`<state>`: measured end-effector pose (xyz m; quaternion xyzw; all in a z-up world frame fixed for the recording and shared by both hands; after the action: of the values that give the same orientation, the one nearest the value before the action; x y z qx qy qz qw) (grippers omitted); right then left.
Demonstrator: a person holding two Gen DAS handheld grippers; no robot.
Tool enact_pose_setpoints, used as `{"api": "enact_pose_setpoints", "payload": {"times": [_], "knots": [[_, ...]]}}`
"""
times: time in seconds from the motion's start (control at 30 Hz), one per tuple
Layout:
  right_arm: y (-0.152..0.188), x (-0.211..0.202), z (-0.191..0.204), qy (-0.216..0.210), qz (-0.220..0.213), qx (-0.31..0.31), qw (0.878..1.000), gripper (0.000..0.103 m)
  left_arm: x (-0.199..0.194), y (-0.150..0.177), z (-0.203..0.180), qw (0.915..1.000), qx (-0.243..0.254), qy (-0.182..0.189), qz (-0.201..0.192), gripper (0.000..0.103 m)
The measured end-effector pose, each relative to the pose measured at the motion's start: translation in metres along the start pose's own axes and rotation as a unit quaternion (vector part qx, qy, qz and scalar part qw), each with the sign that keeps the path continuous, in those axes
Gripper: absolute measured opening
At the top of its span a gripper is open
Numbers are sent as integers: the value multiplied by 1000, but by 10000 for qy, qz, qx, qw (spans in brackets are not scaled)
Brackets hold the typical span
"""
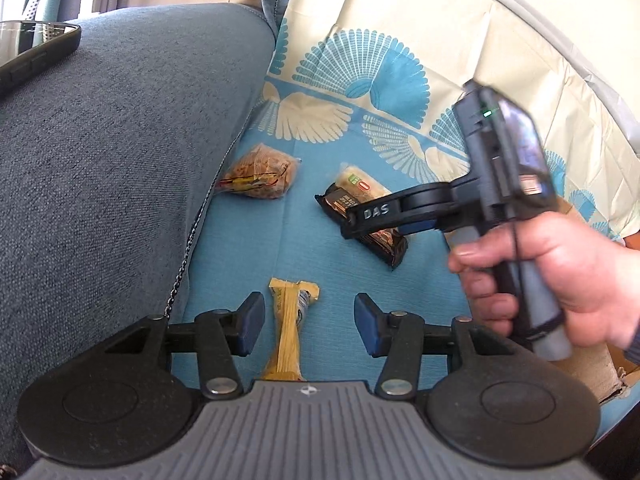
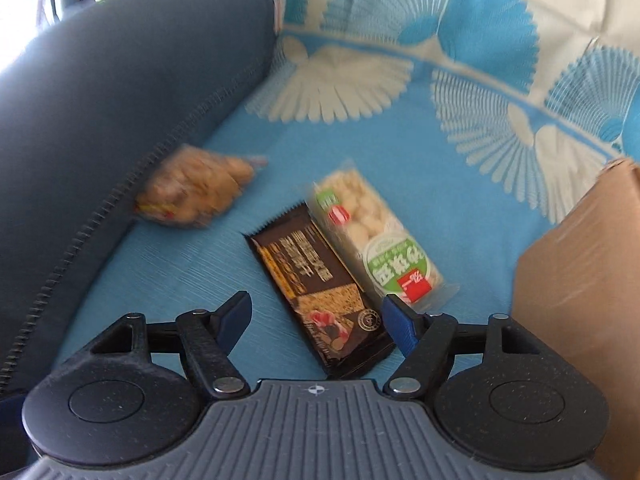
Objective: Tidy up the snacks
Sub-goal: 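Grasp the dark biscuit pack with the right gripper while the left holds the yellow bar, then lift the dark biscuit pack and carry it toward the box with the right gripper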
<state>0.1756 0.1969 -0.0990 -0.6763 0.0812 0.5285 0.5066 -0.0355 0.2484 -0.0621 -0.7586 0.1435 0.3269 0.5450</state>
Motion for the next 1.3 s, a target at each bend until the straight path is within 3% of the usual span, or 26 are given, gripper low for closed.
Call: {"api": "enact_pose_setpoints", "payload": {"times": [0.23,0.3,0.37,0.47,0.7,1.07,1.1,1.17,1.2,1.23,1.3], "knots": [[0,21,-11,-47,126,205,9997,86,5,-2,0,10000,24,61,21,55],[1,20,-10,-163,120,137,9997,79,7,-3,1,10000,16,70,65,55],[1,15,-9,-339,63,23,9994,55,10,-3,1,9999,11,63,129,55],[6,4,-8,-592,34,-12,9982,41,14,-3,0,9997,24,31,239,55],[25,-28,-5,-687,31,-33,9976,40,21,-2,1,9990,29,5,450,55],[93,-122,-5,-226,-385,546,9975,41,28,-2,3,9985,-64,-26,539,55],[101,-127,-1,-194,-439,555,9973,41,29,-2,2,9986,-66,-37,532,53],[120,-134,7,-103,-493,545,9972,41,26,-2,2,9988,-88,-100,473,31],[129,-136,9,-47,-490,569,9972,41,27,-1,2,9987,-74,-133,494,14],[137,-136,10,-8,-455,619,9970,41,28,-1,0,9984,-26,-167,537,7],[152,-134,10,36,-380,759,9964,41,29,-1,-4,9979,96,-194,606,7]]}}
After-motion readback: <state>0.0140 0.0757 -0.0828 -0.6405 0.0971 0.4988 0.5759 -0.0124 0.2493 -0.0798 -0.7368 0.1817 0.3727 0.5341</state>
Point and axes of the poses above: each gripper's, at about its wrist camera, not at the fingertips, and x roughly the way its jaws point, z to its left, y to its underside, the point moved 3 cm from there along x, roughly the way its jaws point, and after that the axes turned 5 degrees about x, right-handed, at the moved point
